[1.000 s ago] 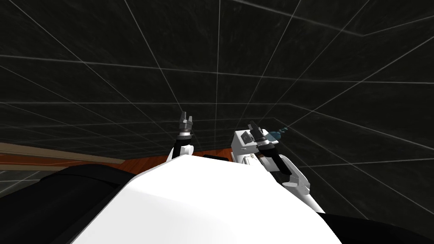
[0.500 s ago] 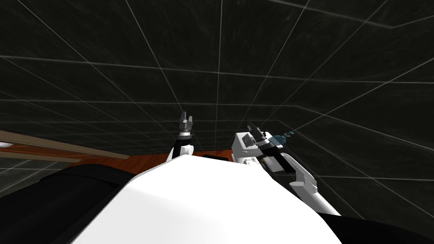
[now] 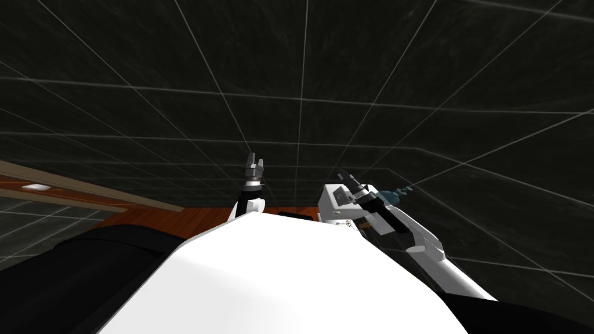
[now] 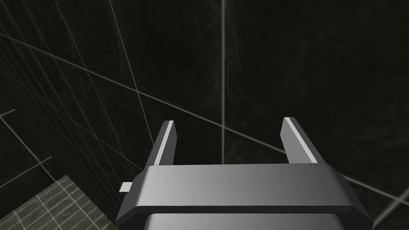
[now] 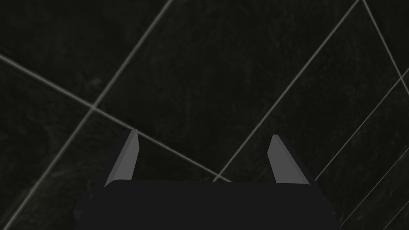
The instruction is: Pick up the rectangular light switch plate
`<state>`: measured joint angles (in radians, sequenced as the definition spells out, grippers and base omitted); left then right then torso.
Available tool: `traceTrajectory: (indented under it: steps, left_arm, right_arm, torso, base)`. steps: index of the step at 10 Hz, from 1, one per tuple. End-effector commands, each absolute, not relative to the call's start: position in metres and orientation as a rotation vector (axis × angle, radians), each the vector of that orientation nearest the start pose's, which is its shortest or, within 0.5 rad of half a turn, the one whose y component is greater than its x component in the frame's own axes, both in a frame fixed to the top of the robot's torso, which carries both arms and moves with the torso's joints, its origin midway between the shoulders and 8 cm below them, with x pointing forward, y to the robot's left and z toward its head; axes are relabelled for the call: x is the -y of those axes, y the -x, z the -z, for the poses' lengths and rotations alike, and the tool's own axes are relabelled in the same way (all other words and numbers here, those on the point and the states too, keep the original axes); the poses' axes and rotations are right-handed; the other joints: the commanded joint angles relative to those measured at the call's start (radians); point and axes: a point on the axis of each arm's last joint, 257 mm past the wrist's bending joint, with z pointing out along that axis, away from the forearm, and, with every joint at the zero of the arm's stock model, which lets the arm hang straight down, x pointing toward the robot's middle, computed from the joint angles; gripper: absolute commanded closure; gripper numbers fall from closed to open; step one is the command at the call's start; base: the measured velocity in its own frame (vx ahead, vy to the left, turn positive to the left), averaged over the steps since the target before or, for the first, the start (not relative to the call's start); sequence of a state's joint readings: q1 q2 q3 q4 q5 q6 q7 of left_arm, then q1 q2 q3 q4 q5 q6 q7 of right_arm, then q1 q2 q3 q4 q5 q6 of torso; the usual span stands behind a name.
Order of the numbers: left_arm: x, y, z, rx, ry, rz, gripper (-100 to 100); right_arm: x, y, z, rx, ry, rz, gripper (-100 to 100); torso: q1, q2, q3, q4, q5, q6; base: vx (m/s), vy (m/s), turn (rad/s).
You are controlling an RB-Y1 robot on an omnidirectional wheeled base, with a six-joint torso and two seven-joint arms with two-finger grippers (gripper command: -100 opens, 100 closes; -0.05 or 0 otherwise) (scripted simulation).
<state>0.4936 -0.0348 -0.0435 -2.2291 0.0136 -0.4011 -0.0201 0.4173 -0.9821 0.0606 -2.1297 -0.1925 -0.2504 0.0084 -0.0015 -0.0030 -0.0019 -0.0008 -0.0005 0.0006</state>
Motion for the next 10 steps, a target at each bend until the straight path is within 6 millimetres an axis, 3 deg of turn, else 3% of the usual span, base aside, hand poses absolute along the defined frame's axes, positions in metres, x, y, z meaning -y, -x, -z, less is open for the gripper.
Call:
traceTrajectory:
  steps: [1, 4, 6, 9, 10]
  left_arm:
    - [-0.272, -0.371, 0.016, -0.682, 0.804, 1.305, 0]
    - [-0.272, -0.371, 0.016, -0.682, 0.804, 1.305, 0]
    - [-0.272, -0.371, 0.016, -0.682, 0.804, 1.305, 0]
    - [-0.272, -0.371, 0.016, -0.682, 0.804, 1.305, 0]
    - [-0.272, -0.371, 0.016, -0.682, 0.804, 1.305, 0]
  right_arm:
    - [0.258, -0.405, 0.093, -1.582, -0.278, -1.101, -100]
    - [0.267, -0.408, 0.115, -1.690, -0.299, -1.074, -100]
    - [0.268, -0.408, 0.116, -1.718, -0.265, -1.052, -100]
    - [0.282, -0.407, 0.141, -1.828, -0.296, -1.010, -100]
    - [0.284, -0.407, 0.140, -1.848, -0.271, -0.992, -100]
  torso:
    - [0.000, 0.000, 0.000, 0.000, 0.000, 0.000]
    - [0.001, 0.001, 0.000, 0.000, 0.000, 0.000]
    - [0.001, 0.001, 0.000, 0.000, 0.000, 0.000]
    - [0.001, 0.002, 0.001, 0.000, 0.000, 0.000]
    - [0.001, 0.001, 0.001, 0.000, 0.000, 0.000]
  base:
    - [0.015, -0.015, -0.008]
    - [0.023, -0.022, 0.142]
    - [0.016, -0.025, 0.048]
    - [0.010, -0.024, 0.152]
    - [0.007, -0.031, 0.103]
